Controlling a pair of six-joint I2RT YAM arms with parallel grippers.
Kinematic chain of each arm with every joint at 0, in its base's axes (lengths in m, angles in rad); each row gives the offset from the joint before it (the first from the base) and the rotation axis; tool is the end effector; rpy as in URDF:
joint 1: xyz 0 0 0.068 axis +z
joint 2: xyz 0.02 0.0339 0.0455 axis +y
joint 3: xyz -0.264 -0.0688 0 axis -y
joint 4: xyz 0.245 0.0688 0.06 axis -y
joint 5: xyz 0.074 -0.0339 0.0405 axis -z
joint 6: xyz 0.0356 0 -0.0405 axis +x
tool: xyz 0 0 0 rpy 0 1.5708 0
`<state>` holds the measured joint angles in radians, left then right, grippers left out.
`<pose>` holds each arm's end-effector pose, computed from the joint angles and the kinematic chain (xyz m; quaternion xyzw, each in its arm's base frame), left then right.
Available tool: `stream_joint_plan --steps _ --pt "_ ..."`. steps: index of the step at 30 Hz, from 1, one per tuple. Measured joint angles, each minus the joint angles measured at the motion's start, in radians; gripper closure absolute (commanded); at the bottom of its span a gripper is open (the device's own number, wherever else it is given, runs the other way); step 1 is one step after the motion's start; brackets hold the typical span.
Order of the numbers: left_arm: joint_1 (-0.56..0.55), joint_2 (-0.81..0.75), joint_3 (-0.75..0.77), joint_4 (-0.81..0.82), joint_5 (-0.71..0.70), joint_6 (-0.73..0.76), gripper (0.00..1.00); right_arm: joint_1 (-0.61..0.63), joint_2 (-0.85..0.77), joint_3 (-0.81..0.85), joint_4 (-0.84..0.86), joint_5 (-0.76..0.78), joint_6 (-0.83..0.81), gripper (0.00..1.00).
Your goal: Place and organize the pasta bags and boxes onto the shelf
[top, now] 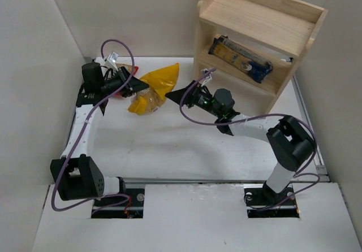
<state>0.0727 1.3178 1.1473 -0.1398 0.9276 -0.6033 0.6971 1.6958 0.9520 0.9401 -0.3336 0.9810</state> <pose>0.2976 -0.0069 0.3575 0.0091 0.7691 -0.4870 0.4139 0.2834 0.2525 0.2747 -0.0385 0.6375 0.6375 0.4310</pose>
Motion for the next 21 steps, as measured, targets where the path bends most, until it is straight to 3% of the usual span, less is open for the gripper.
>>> stream_joint_plan --steps 14,15,16,18,21 --pt "-0.043 0.002 0.014 0.036 -0.005 -0.080 1.00 0.011 0.129 0.119 0.037 -0.026 0.071 0.00" --pt "-0.045 0.001 0.014 0.040 -0.007 -0.083 1.00 0.012 0.141 0.132 0.035 -0.027 0.071 0.06" --pt "-0.050 0.002 0.014 0.043 -0.010 -0.085 1.00 0.012 0.157 0.149 0.032 -0.026 0.071 0.18" --pt "-0.059 0.001 0.014 0.048 -0.013 -0.089 1.00 0.012 0.185 0.172 0.028 -0.022 0.068 0.49" --pt "-0.063 0.002 0.014 0.054 -0.024 -0.093 1.00 0.010 0.199 0.180 0.023 -0.019 0.067 0.88"
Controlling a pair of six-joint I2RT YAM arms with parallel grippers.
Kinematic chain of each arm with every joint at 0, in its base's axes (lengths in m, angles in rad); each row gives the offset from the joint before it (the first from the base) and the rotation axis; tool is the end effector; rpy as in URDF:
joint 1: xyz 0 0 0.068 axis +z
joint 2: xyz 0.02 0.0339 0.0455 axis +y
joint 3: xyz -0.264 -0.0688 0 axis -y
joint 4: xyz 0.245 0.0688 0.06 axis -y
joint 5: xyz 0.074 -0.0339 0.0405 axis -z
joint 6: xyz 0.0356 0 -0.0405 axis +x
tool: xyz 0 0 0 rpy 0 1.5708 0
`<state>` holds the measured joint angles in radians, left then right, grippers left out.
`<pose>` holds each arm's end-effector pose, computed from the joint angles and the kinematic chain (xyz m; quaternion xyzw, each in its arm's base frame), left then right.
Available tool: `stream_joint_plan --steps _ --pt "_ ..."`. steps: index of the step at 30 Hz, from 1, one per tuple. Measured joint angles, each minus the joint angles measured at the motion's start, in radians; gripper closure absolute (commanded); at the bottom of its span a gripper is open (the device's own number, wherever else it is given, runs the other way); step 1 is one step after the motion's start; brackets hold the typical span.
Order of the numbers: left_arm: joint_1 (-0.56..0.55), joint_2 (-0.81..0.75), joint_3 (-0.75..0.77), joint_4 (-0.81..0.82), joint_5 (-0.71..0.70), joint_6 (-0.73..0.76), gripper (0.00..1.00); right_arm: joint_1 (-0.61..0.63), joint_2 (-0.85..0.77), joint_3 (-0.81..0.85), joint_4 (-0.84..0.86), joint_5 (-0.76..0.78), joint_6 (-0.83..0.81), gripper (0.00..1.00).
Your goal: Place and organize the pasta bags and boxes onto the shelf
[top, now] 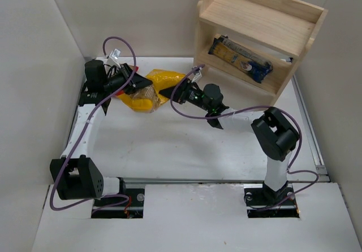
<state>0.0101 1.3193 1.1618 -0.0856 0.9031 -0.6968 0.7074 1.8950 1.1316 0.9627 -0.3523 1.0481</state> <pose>0.2992 -0.0249 0.3669 0.0069 0.7579 -0.5103 0.4063 0.3172 0.2874 0.2590 -0.0280 0.6374 0.6571 0.4014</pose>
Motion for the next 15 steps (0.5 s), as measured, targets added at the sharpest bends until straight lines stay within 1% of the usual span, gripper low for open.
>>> stream_joint_plan --steps 1,2,3,4,6,8,9,10,11,15 --pt "0.002 0.000 0.000 0.004 -0.008 -0.001 1.00 0.000 0.000 0.000 -0.003 -0.004 -0.005 0.96" --pt "0.003 0.000 0.000 0.010 -0.013 -0.002 1.00 0.000 -0.002 0.001 -0.005 -0.008 -0.008 1.00" --pt "0.003 0.000 0.000 0.018 -0.018 -0.004 0.95 0.001 -0.003 0.001 -0.008 -0.006 -0.010 1.00" --pt "0.003 0.000 0.000 0.021 -0.017 -0.007 0.88 0.001 -0.006 0.001 -0.012 -0.001 -0.022 1.00" --pt "-0.002 0.000 0.000 0.029 -0.008 -0.013 0.70 0.002 -0.028 0.000 -0.046 0.018 -0.062 1.00" --pt "-0.004 0.000 0.000 0.042 0.021 -0.022 0.51 0.009 -0.075 -0.003 -0.122 0.049 -0.123 1.00" --pt "-0.002 -0.001 0.000 0.047 0.037 -0.023 0.46 0.016 -0.108 -0.003 -0.175 0.071 -0.162 1.00" --pt "0.006 -0.002 0.000 0.051 0.051 -0.025 0.42 0.026 -0.145 -0.003 -0.231 0.096 -0.206 1.00" --pt "0.014 -0.002 0.000 0.053 0.068 -0.027 0.40 0.035 -0.186 -0.003 -0.288 0.125 -0.252 1.00" --pt "0.077 -0.002 0.000 0.060 0.103 -0.019 0.38 0.069 -0.353 -0.001 -0.484 0.241 -0.441 1.00"
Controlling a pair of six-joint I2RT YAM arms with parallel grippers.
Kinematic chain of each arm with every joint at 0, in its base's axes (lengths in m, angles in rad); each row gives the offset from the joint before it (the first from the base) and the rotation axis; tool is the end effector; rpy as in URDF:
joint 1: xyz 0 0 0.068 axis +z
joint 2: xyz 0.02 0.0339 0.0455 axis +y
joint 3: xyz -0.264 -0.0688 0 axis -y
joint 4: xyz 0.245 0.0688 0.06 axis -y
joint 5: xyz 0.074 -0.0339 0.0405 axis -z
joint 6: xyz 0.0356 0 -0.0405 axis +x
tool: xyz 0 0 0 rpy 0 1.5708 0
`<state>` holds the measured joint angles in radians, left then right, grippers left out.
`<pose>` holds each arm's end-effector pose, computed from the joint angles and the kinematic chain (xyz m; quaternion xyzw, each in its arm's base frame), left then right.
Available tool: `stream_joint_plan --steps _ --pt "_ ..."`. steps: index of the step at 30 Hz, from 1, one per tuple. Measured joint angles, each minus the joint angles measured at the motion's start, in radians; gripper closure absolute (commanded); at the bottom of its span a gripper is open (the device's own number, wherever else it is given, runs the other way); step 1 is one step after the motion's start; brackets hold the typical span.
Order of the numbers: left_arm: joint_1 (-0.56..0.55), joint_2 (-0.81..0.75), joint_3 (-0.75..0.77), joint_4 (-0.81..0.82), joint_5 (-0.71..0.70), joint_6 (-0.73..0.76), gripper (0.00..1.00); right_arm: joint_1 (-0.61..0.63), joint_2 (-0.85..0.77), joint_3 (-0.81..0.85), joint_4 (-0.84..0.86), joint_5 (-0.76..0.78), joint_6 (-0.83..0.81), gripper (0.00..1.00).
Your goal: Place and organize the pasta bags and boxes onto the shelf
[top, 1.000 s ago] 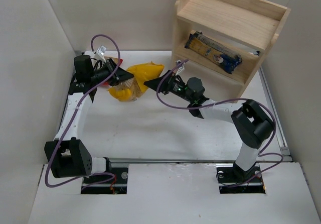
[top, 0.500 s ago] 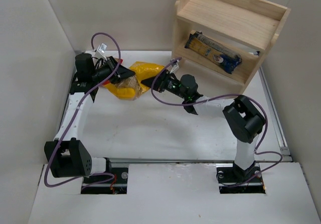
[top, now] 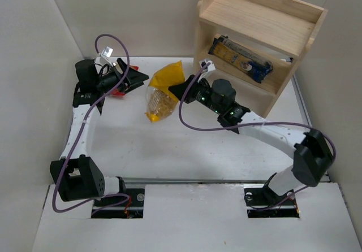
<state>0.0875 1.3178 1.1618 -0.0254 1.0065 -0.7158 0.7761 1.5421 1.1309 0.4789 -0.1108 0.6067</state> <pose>0.2983 -0.0040 0.3735 0.0211 0.7401 -0.5257 0.4189 0.2614 0.2621 0.3419 -0.0980 0.6759 0.4943 0.5379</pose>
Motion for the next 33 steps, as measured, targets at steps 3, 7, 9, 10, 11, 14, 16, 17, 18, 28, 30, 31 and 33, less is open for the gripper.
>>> stream_joint_plan --steps 3,7,9,10,11,14,16,17,18,28,30,31,33 --pt "0.056 0.000 0.000 0.007 0.010 0.010 0.37 0.011 -0.085 0.022 -0.101 0.070 -0.119 1.00" --pt "0.133 -0.001 0.000 0.008 0.016 0.022 0.37 0.011 -0.140 0.075 -0.203 0.157 -0.253 1.00" --pt "0.171 -0.003 -0.003 0.011 0.016 0.027 0.38 0.011 -0.150 0.109 -0.254 0.195 -0.321 1.00" --pt "0.187 -0.005 -0.009 0.014 0.017 0.028 0.38 0.011 -0.153 0.133 -0.286 0.214 -0.360 1.00" --pt "0.202 -0.008 -0.015 0.015 0.017 0.029 0.38 0.013 -0.154 0.161 -0.317 0.232 -0.401 1.00" --pt "0.236 -0.021 -0.046 0.021 0.018 0.034 0.38 0.019 -0.154 0.253 -0.385 0.275 -0.514 1.00" --pt "0.247 -0.026 -0.068 0.023 0.020 0.038 0.38 0.022 -0.154 0.326 -0.416 0.296 -0.585 1.00" --pt "0.250 -0.027 -0.077 0.024 0.021 0.040 0.38 0.022 -0.154 0.362 -0.426 0.302 -0.616 1.00" --pt "0.255 -0.027 -0.088 0.026 0.022 0.043 0.38 0.022 -0.154 0.397 -0.433 0.306 -0.645 1.00" --pt "0.293 -0.055 -0.171 0.028 0.027 0.076 0.38 -0.130 -0.113 0.903 -0.554 0.272 -0.974 1.00" --pt "0.300 -0.057 -0.183 0.026 0.026 0.099 0.39 -0.228 -0.080 1.032 -0.599 0.265 -1.036 1.00" --pt "0.302 -0.058 -0.187 0.024 0.023 0.112 0.39 -0.277 -0.064 1.089 -0.625 0.266 -1.070 1.00" --pt "0.308 -0.058 -0.189 0.009 0.011 0.146 0.38 -0.357 -0.046 1.152 -0.669 0.278 -1.143 1.00"
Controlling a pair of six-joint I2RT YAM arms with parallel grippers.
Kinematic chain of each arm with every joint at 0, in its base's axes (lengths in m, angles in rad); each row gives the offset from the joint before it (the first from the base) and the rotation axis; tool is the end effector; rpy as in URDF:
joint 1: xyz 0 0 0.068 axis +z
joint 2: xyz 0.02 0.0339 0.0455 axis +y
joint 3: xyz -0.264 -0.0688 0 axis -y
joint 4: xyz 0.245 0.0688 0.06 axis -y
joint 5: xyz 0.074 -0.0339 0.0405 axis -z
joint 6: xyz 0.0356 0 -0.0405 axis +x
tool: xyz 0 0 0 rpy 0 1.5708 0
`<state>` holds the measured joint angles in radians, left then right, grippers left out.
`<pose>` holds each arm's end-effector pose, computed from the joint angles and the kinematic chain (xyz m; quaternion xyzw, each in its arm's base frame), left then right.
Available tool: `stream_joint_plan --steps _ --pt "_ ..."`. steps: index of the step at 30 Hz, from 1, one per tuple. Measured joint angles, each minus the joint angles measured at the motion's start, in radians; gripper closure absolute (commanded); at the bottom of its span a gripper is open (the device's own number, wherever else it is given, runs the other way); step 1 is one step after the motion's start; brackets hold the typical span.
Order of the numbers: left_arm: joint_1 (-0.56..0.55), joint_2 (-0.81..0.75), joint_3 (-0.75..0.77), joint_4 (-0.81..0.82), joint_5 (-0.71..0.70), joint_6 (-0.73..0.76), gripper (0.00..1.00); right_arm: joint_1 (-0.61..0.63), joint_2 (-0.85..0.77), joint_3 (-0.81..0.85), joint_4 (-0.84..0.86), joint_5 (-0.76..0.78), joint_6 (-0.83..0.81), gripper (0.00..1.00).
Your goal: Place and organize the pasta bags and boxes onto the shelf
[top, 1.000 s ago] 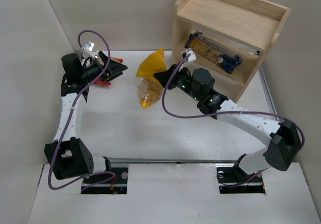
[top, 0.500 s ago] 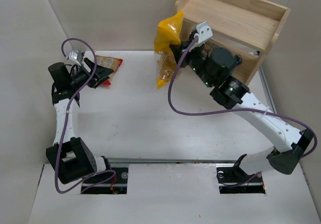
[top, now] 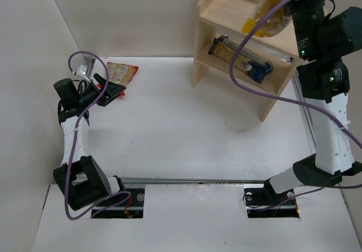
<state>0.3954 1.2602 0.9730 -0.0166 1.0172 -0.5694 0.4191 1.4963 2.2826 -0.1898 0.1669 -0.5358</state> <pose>0.2698 0.0798 0.3253 -0.0712 0.7573 -0.4359 0.4810 0.2045 0.0846 0.6538 -0.1489 0.4482 -0.0903 0.8768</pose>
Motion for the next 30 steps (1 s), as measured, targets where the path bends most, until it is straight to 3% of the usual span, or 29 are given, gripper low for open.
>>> stream_joint_plan --steps 7,15,17,19,20,22,30 --pt "0.005 0.005 0.003 -0.129 -0.089 0.166 0.38 -0.124 0.004 -0.143 -0.120 0.031 -0.288 1.00" --pt "-0.010 0.045 0.013 -0.248 -0.183 0.288 0.38 -0.125 0.082 -0.332 -0.065 -0.034 -0.491 0.97" --pt "-0.010 0.044 0.013 -0.256 -0.188 0.303 0.37 -0.126 0.087 -0.356 -0.040 -0.037 -0.524 0.79" --pt "-0.009 0.044 0.013 -0.265 -0.193 0.316 0.37 -0.126 0.084 -0.377 -0.016 -0.039 -0.542 0.48" --pt "-0.009 0.044 0.013 -0.268 -0.196 0.322 0.37 -0.126 0.080 -0.387 -0.007 -0.039 -0.544 0.28" --pt "-0.009 0.044 0.013 -0.273 -0.200 0.330 0.37 -0.126 0.075 -0.402 0.015 -0.032 -0.538 0.00" --pt "-0.036 0.044 0.013 -0.293 -0.208 0.348 0.37 -0.101 0.016 -0.414 0.041 0.021 -0.360 0.00"
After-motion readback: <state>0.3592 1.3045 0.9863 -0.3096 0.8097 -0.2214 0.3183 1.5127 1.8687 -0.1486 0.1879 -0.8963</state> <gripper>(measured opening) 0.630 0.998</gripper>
